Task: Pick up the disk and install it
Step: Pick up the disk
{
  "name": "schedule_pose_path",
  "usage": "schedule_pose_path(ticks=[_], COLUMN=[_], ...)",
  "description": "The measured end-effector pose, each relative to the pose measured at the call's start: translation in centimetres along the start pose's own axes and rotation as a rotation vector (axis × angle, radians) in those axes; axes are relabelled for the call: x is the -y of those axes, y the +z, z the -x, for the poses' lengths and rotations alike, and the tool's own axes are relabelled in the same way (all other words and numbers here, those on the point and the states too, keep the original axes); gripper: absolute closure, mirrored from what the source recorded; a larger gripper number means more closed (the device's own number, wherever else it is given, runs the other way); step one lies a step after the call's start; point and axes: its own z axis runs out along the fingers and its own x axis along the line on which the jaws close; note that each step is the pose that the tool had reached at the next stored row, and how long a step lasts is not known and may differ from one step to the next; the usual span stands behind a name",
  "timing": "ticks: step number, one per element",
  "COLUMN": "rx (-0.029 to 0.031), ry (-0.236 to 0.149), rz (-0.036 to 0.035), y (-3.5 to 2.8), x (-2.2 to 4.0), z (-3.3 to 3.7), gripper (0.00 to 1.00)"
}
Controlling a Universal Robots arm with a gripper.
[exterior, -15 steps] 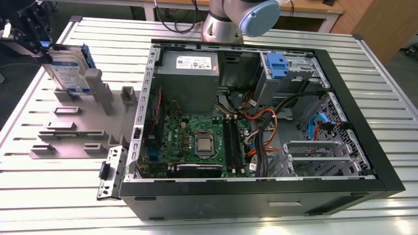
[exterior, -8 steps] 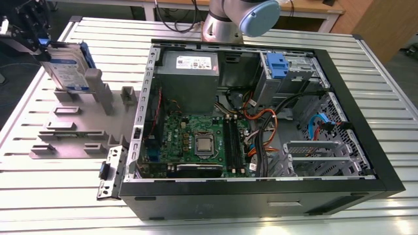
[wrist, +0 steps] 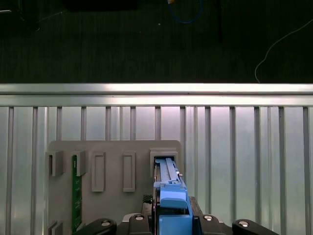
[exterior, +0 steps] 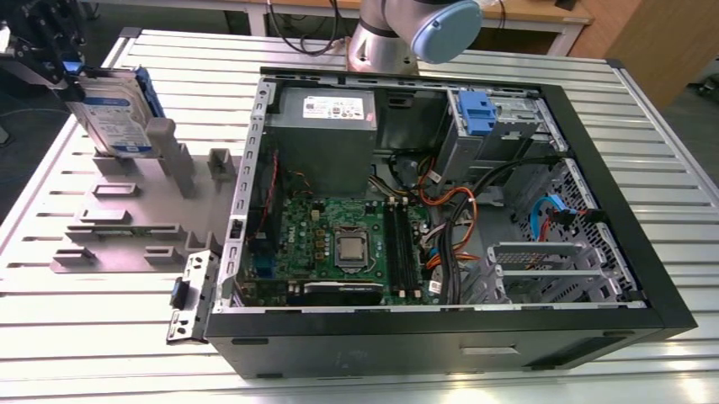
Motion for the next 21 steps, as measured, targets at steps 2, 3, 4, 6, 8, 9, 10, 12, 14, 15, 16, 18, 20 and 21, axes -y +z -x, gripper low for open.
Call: schedule_pose_path(ticks=[2,3,4,6,8,9,10,12,14,15,16,18,20,21], rx=[-0.0008,-0.0008,-0.0008,-0.0009,-0.0008,-0.0008,-0.0008,-0.0008,-0.0008,-0.0008,-0.0008,-0.0008,-0.0008,-0.0008], ry=[0.0,0.0,0.0,0.0,0.0,0.0,0.0,0.0,0.0,0.0,0.0,0.0,0.0,0.0], rz=[0.0003,0.0003,0.0002,0.0005,0.0004,0.0004,0.0004,0.0003,0.0003,0.0002,0.0003,0.0003,0.0002,0.0003], y=[-0.79,-0.8,-0.82,-0.88,-0.95,-1.0,-1.04,-1.14,-1.26,-1.32,-1.38,-1.53,-1.67,-1.75], x=[-0.01,-0.01,-0.01,-0.01,-0.01,-0.02,-0.01,-0.02,-0.02,-0.02,-0.02,-0.02,-0.02,-0.02], z=[0.0,0.0,0.0,0.0,0.0,0.0,0.0,0.0,0.0,0.0,0.0,0.0,0.0,0.0], gripper=[0.64,0.64,0.64,0.64,0.64,0.64,0.64,0.64,0.64,0.64,0.64,0.64,0.64,0.64])
